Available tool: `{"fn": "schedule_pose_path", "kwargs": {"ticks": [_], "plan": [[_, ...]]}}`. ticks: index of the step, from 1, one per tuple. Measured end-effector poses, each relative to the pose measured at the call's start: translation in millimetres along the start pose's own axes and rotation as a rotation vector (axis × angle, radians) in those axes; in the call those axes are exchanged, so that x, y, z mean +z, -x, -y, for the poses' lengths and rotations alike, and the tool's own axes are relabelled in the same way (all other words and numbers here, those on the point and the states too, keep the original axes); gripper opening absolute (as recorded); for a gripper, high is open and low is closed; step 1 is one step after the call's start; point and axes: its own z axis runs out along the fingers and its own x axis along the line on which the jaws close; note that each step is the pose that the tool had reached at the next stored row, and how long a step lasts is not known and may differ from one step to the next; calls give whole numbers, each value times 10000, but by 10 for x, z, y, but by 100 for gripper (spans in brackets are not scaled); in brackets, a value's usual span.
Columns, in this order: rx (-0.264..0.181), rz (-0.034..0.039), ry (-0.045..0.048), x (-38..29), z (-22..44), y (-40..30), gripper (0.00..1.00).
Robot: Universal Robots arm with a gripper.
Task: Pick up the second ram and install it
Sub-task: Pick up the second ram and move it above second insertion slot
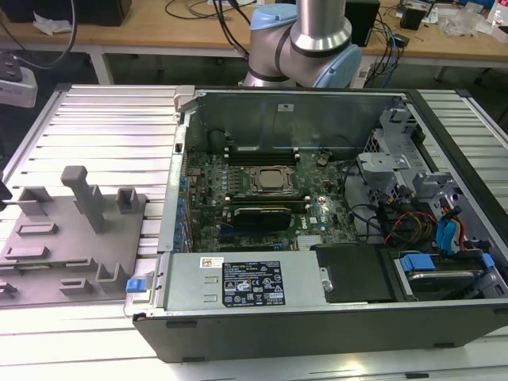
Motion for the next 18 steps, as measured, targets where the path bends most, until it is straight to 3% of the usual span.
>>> {"fn": "schedule_pose_path", "kwargs": {"ticks": [18], "plan": [[0,0,0,245,2,2,24]]}}
